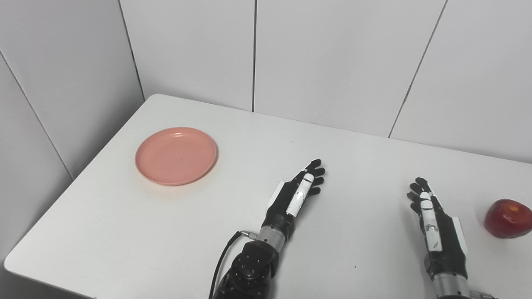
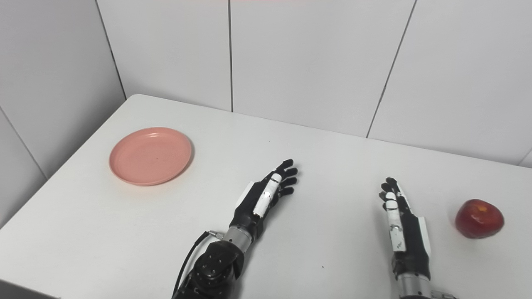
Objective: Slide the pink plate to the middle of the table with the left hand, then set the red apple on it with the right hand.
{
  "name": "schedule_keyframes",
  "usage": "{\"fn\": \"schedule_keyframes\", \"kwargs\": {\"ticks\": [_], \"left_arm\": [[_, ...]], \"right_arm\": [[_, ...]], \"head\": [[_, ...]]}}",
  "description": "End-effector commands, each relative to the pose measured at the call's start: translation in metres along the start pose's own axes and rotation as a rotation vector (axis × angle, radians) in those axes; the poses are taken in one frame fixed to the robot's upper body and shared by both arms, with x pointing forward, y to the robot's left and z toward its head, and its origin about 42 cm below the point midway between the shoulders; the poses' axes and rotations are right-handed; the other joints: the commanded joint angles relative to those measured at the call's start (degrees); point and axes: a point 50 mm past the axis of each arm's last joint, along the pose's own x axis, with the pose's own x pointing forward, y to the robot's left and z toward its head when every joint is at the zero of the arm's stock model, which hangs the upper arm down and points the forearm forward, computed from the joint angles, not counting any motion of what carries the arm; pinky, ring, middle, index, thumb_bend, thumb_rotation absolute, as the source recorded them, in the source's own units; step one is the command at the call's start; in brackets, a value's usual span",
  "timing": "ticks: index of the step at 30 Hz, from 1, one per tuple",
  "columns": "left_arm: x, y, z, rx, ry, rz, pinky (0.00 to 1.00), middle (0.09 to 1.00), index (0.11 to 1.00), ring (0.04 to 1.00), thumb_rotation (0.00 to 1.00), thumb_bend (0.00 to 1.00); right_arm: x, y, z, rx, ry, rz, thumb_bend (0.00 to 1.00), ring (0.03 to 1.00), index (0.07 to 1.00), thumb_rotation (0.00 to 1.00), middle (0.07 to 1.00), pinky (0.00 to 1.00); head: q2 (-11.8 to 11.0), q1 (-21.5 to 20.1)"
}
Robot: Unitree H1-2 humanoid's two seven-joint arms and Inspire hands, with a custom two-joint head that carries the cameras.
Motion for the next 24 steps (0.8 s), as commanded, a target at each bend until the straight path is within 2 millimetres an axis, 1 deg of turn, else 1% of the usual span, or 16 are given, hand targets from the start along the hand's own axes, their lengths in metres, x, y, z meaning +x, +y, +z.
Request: {"fn": "schedule_keyframes", "kwargs": {"ticks": [1,5,8,11,15,18,24], "left_arm": [[0.01,-0.01,0.014,-0.01,-0.05,-0.013,0.87,0.897,0.879,0.887,1.0,0.38],[0.011,-0.007,0.021,-0.014,-0.059,-0.016,0.87,0.9,0.886,0.889,1.0,0.39],[0.012,-0.005,0.029,-0.024,-0.069,-0.019,0.88,0.9,0.888,0.89,1.0,0.38],[0.012,-0.001,0.043,-0.019,-0.09,-0.017,0.88,0.901,0.888,0.889,1.0,0.37],[0.012,0.005,0.058,0.005,-0.119,-0.022,0.87,0.897,0.89,0.886,1.0,0.37],[0.013,0.009,0.064,0.004,-0.139,-0.036,0.9,0.9,0.897,0.89,1.0,0.38],[0.014,0.014,0.076,-0.011,-0.175,-0.036,0.9,0.902,0.893,0.89,1.0,0.41]], "right_arm": [[0.007,-0.004,0.018,-0.007,-0.109,-0.001,0.11,0.91,0.916,1.0,0.911,0.94],[0.008,-0.004,0.018,-0.027,-0.109,-0.004,0.12,0.906,0.916,1.0,0.913,0.93],[0.008,-0.003,0.019,-0.012,-0.108,-0.003,0.12,0.913,0.919,1.0,0.917,0.95],[0.008,-0.002,0.019,-0.007,-0.102,-0.004,0.12,0.91,0.918,1.0,0.914,0.95],[0.009,-0.001,0.02,-0.009,-0.105,-0.006,0.1,0.915,0.921,1.0,0.917,0.95],[0.009,0.0,0.019,-0.014,-0.107,0.0,0.09,0.913,0.92,1.0,0.916,0.95],[0.008,0.0,0.018,-0.026,-0.107,-0.003,0.09,0.908,0.923,1.0,0.916,0.94]], "head": [[-0.04,0.3],[-0.34,1.19],[-0.46,1.52],[-0.63,1.6],[-1.03,1.51],[-1.3,1.63],[-1.44,1.87]]}}
